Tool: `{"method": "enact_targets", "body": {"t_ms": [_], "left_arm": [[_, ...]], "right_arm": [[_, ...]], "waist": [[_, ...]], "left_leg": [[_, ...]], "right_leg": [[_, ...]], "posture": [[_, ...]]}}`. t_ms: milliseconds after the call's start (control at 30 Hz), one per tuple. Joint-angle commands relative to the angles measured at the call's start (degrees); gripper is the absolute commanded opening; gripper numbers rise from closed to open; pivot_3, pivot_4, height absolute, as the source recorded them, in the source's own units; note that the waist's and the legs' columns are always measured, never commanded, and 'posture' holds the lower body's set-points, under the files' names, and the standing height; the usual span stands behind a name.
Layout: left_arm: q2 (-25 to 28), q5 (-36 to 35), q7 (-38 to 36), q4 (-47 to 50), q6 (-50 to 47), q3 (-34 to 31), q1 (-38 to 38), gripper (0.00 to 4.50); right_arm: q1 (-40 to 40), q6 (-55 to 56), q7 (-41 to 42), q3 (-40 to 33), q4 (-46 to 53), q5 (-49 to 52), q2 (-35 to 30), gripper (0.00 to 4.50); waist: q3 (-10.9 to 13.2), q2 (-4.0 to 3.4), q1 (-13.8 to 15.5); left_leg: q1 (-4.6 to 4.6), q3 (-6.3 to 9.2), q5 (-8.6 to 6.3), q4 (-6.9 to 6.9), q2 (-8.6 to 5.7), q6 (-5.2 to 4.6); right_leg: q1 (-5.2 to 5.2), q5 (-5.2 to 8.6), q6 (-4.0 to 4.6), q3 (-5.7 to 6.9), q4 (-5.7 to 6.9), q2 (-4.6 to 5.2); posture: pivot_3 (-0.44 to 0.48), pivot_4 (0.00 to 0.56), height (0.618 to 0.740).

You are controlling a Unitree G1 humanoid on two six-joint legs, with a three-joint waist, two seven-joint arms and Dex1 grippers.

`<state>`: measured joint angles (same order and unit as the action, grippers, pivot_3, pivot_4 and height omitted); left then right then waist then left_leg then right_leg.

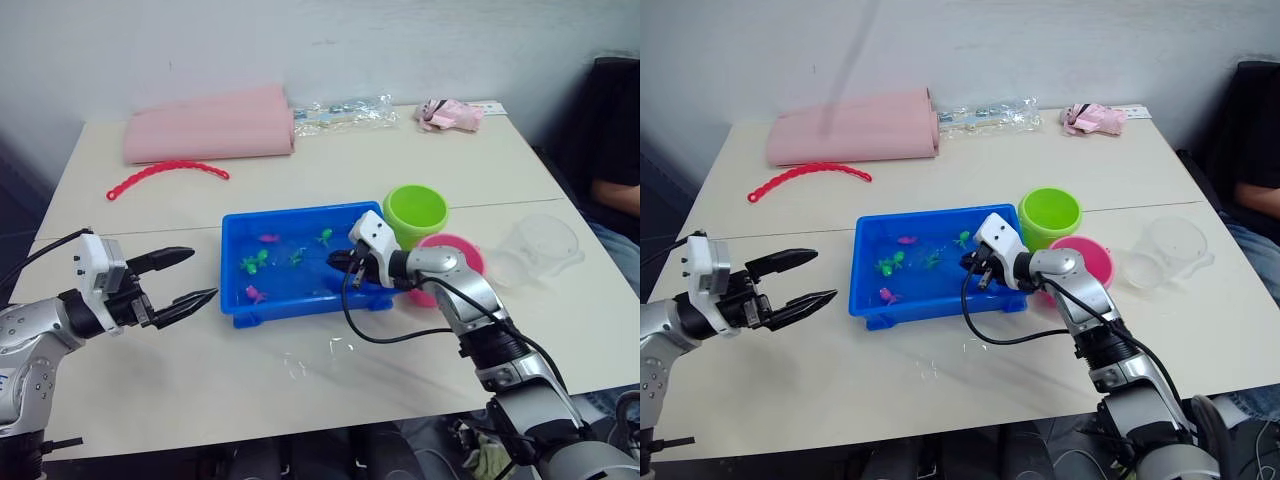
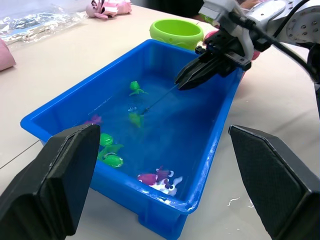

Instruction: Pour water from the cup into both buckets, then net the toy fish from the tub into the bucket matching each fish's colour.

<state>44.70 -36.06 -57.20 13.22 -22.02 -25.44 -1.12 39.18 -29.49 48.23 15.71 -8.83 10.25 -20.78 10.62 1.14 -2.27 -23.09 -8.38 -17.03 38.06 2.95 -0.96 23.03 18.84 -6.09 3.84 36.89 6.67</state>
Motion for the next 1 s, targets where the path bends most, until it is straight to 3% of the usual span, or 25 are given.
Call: {"method": "enact_targets", "body": {"t_ms": [33, 300, 433, 733, 1000], "left_arm": [[1.3, -1.3, -0.8, 1.8, 0.4, -2.9, 1.2, 4.47], [1.4, -1.2, -0.8, 1.6, 0.5, -2.8, 1.2, 4.47], [0.7, -0.9, -0.4, 1.3, 1.1, -2.3, 0.9, 4.47], [0.7, -0.7, -0.8, 0.1, 1.8, -1.7, 0.3, 4.47], [2.5, -0.4, -3.4, -0.5, 1.1, -3.2, 3.7, 4.47]], "right_arm": [[0.0, -4.7, 0.6, -0.2, 3.1, 0.9, -0.4, 0.0], [2.7, -8.3, -0.6, -0.7, 0.4, 0.9, 2.0, 0.0], [4.9, -0.5, -3.4, -1.9, -5.1, -0.9, 4.7, 0.0], [7.3, 14.1, -0.8, 0.3, -12.9, -4.5, 6.7, 0.0], [4.4, 17.7, 3.9, 0.8, -9.9, -2.8, 8.9, 0.0]], "waist": [[0.0, 0.0, -0.1], [0.0, 0.0, -0.3], [0.0, 0.0, -0.8], [0.0, 0.0, -1.0], [0.0, 0.0, -1.3]], "left_leg": [[0.0, 0.0, 0.0, 0.0, 0.0, 0.0], [-0.03, -0.01, -0.01, -0.01, 0.0, 0.01], [-0.08, -0.03, 0.0, -0.01, -0.01, 0.03], [-0.16, -0.16, 0.01, -0.02, -0.02, 0.04], [-0.16, -0.17, 0.03, -0.03, 0.01, 0.07]], "right_leg": [[0.0, 0.0, 0.0, 0.0, 0.0, 0.0], [0.05, 0.0, 0.01, -0.01, 0.0, 0.01], [0.13, 0.0, 0.01, -0.03, 0.04, 0.0], [0.31, 0.0, 0.0, -0.11, 0.11, -0.03], [0.34, 0.0, 0.01, -0.14, 0.16, -0.05]], "posture": [[0.0, 0.15, 0.74], [0.0, 0.15, 0.74], [0.0, 0.15, 0.74], [0.0, 0.15, 0.74], [0.0, 0.15, 0.74]]}}
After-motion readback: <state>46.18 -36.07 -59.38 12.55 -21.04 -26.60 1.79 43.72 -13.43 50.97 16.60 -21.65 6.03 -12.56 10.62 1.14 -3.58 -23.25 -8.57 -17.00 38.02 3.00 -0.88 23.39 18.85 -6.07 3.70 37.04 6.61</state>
